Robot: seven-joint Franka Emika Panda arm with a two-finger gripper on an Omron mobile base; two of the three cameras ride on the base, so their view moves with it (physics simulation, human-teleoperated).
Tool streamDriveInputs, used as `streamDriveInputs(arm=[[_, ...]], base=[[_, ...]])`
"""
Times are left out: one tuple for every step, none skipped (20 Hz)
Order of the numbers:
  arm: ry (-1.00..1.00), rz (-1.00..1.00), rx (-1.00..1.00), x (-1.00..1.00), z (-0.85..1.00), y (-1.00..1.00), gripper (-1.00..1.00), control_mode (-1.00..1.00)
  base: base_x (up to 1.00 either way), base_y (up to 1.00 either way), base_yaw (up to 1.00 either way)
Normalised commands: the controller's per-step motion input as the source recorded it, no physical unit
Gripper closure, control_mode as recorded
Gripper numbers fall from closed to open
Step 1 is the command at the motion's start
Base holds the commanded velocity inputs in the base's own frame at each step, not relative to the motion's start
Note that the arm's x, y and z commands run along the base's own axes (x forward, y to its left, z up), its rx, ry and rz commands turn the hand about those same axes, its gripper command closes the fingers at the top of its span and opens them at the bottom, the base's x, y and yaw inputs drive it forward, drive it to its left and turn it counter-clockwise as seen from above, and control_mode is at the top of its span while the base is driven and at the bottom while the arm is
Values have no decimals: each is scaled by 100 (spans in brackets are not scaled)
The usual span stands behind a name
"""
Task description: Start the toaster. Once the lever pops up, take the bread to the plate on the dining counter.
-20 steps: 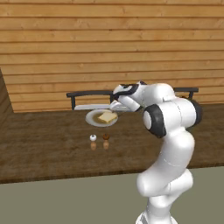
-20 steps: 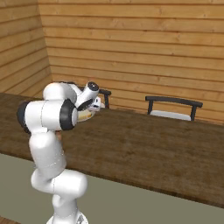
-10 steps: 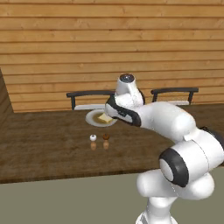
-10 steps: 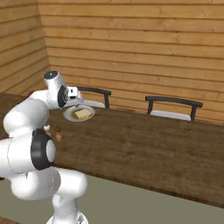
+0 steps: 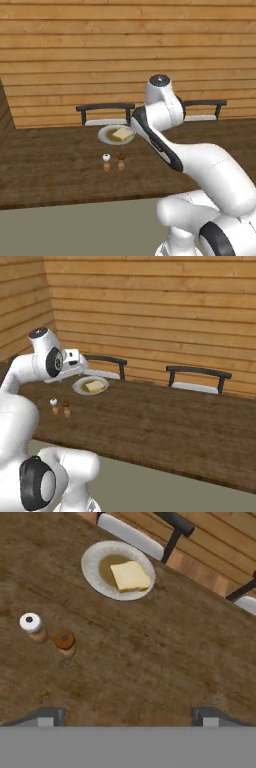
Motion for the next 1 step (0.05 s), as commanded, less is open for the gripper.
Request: streamDriveInputs(arm=[[-18, 3, 14, -100, 0, -56, -100, -100]], base=[[0, 0, 0]])
